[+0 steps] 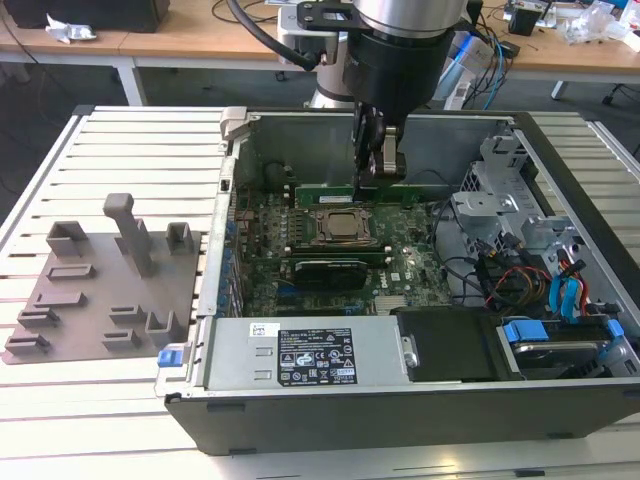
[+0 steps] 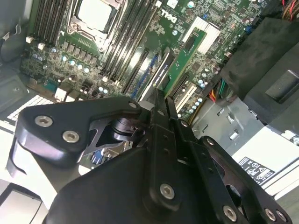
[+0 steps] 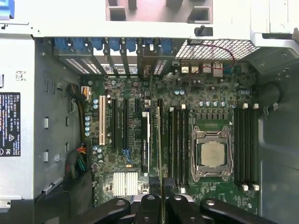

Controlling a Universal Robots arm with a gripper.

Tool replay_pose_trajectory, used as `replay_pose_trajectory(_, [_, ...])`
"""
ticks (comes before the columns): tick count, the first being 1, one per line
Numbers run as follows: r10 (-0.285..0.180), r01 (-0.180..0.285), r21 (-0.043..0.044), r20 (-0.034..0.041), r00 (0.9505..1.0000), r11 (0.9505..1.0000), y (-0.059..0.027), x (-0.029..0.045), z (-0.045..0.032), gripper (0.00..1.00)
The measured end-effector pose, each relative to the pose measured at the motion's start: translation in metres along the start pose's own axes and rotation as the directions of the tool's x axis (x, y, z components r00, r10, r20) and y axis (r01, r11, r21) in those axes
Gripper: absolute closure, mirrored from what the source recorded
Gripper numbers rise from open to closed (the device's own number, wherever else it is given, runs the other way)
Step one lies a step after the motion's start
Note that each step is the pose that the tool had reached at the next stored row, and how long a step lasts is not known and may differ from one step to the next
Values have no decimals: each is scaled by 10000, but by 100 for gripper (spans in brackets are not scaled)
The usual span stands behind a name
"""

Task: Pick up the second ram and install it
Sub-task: 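Insert the second ram into the second slot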

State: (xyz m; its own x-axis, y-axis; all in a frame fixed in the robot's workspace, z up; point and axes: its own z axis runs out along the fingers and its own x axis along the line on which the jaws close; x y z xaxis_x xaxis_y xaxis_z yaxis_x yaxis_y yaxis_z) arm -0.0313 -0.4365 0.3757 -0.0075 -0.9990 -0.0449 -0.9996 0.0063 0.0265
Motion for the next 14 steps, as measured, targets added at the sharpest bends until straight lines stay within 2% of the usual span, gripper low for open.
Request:
replay_pose_trajectory(4, [0,0,0,-1,10000,10000,-2,3,64,87])
replay_pose_trajectory(10, [0,0,0,-1,10000,10000,-5,9,205,87])
replay_pose_trajectory(14, [1,-1,0,-1,10000,10000,-7,12,258,87])
